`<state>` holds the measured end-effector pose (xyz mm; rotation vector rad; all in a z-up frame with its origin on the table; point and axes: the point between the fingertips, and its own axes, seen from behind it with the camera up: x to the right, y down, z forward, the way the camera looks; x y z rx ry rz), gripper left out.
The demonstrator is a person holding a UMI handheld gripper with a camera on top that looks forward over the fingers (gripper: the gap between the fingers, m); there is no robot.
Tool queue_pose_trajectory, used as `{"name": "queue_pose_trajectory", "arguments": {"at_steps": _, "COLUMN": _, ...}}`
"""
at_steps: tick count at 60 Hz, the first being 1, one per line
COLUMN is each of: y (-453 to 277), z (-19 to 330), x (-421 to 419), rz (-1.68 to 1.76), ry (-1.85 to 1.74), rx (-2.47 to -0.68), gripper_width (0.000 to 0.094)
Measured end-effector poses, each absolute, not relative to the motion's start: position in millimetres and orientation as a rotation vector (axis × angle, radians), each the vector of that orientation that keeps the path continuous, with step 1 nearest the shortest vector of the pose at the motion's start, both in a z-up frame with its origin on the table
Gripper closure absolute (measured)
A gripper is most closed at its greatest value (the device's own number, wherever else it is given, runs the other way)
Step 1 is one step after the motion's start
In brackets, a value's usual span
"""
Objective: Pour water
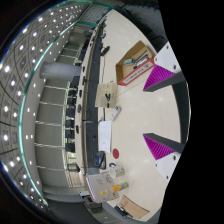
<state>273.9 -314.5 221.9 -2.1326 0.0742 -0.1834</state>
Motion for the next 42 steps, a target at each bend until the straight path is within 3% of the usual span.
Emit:
{"name": "queue_pose_trajectory", "arguments": {"at_steps": 19, "y": -284, "z": 206, "x": 191, "rz": -0.092, "ry": -0.036, "rx": -2.150, "gripper_width": 0.0069}}
{"name": "queue_pose_trajectory", "arguments": {"at_steps": 42, "y": -201, "z": 151, "x": -68, "rz": 0.142, "ry": -0.197, "rx": -2.117, "gripper_width": 0.0074}}
